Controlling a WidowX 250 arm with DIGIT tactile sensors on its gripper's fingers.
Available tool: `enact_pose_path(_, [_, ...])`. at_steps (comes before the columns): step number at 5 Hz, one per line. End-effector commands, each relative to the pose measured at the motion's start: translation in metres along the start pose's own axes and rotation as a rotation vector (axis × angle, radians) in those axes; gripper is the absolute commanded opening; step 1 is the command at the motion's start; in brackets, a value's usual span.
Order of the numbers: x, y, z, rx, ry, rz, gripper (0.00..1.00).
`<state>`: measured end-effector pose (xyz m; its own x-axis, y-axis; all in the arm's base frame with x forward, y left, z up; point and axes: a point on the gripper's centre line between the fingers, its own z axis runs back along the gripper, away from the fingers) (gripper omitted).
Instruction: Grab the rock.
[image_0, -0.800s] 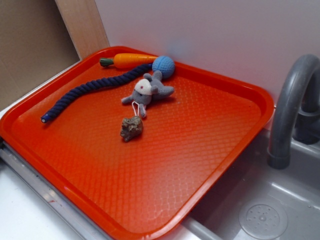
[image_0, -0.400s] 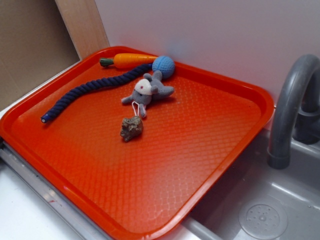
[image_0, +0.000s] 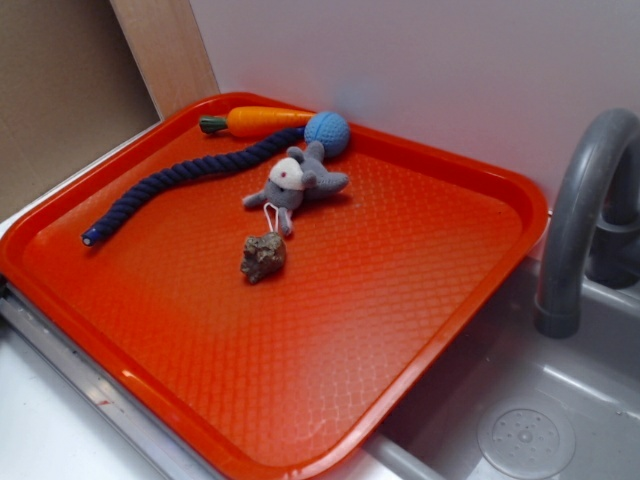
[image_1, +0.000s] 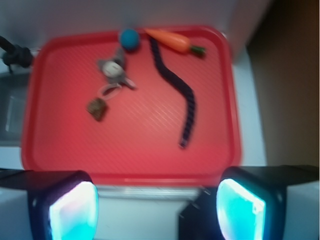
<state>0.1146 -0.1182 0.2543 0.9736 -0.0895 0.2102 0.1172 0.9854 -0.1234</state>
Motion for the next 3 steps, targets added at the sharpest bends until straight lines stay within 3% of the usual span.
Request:
enact_pose_path(1, [0.063,-0.091,-0.039,-0.058,0.040,0.053,1.00])
enact_pose_path(3, [0.098,-0.099,-0.116,-0.045,0.120,0.028,1.00])
